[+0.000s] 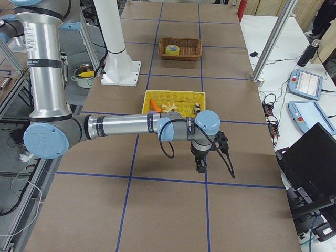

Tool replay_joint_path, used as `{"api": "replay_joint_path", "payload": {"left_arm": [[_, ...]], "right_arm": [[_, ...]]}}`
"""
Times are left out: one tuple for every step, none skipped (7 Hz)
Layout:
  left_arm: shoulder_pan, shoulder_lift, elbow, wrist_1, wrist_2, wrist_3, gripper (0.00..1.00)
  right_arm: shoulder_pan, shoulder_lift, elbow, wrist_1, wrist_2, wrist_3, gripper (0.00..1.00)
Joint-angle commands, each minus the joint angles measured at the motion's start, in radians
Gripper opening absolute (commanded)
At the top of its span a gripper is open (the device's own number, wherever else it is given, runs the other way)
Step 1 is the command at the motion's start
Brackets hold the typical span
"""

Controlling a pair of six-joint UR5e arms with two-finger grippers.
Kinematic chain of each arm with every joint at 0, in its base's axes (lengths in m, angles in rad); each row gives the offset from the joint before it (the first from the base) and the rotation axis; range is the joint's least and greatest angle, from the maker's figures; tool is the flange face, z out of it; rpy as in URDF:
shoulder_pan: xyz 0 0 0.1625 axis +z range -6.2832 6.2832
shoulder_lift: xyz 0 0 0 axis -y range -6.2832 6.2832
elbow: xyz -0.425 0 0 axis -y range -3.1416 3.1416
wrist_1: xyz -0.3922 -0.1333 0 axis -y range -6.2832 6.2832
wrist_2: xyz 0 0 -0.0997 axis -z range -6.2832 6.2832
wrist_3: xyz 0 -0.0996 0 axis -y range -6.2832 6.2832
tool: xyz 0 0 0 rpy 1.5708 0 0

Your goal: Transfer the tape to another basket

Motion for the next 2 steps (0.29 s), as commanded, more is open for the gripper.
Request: {"api": "replay_joint_path", "payload": {"left_arm": [[0.001, -0.001, 0.002, -0.003, -0.002, 0.0, 0.99], [0.001, -0.001, 0.0, -0.003, 0.0, 0.0, 0.99]], "right_arm": [[0.0, 0.0, -0.002, 0.001, 0.0, 0.0, 1.0], [0.0, 0.001, 0.0, -0.001, 0.0, 0.0, 1.0]]}}
